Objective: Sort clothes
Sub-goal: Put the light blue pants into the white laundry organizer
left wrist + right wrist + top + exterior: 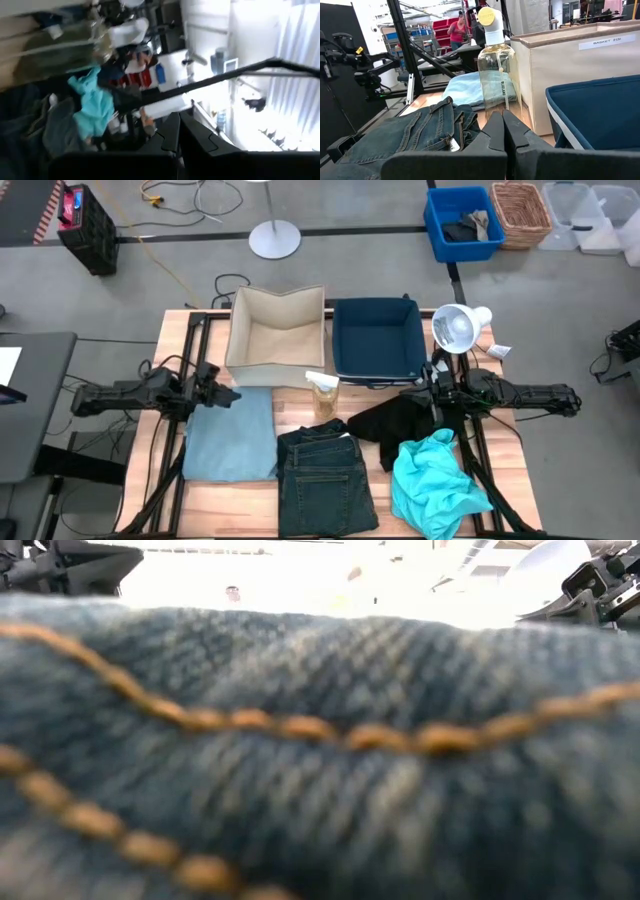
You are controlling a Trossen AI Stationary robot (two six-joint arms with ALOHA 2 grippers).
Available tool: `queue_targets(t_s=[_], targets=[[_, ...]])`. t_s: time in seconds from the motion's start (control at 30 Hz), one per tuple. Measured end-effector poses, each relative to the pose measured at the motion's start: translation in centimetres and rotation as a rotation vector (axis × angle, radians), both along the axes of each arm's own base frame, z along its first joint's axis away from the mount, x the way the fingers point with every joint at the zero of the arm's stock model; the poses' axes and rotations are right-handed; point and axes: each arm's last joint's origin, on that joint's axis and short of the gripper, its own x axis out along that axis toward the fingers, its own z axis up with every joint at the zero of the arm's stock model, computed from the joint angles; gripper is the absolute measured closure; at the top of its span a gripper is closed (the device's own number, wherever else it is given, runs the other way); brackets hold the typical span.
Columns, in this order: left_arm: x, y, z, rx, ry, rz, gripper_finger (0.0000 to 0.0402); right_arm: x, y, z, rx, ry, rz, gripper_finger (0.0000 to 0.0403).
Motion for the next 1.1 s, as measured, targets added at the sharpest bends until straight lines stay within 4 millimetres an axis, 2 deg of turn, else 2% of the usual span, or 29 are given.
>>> queue_targets(t_s=[0.17, 0.3, 0.5, 0.63, 0.73, 0.83, 0.93, 1.1], targets=[[0.3, -0.1, 0.8, -0.001, -0.07, 0.138, 0.0397, 0.0, 0.0, 0.0, 0.0, 0.0, 0.0, 0.0403], [1.0, -0.5, 2.4, 0.076, -0.042, 0.175, 0.0397, 0.0, 0.0, 0.0, 0.0, 0.0, 0.0, 0.0403], [3.0, -1.5, 5.7, 0.209, 0.003, 0.115, 0.0397, 0.0, -0.1, 0.3, -0.054, -0.037, -0.011, 0.0403], [4.6, -2.6, 6.9, 0.321, 0.02, 0.005, 0.0397, 0.0, -0.1, 0.9, 0.101, -0.101, -0.002, 0.0403], [5.8, -3.5, 6.7, 0.377, 0.05, -0.11, 0.0397, -0.1, 0.0, 1.6, 0.162, -0.165, 0.017, 0.0403], [6.8, -4.5, 5.8, 0.34, 0.117, -0.196, 0.0397, -0.5, 0.4, 3.0, 0.166, -0.311, 0.098, 0.0403], [7.7, -5.2, 4.5, 0.281, 0.233, -0.254, 0.0397, -1.3, 0.8, 4.8, 0.113, -0.46, 0.145, 0.0403], [8.7, -6.1, 2.0, 0.219, 0.444, -0.314, 0.0397, -2.5, 1.0, 8.3, 0.078, -0.555, 0.172, 0.0403]])
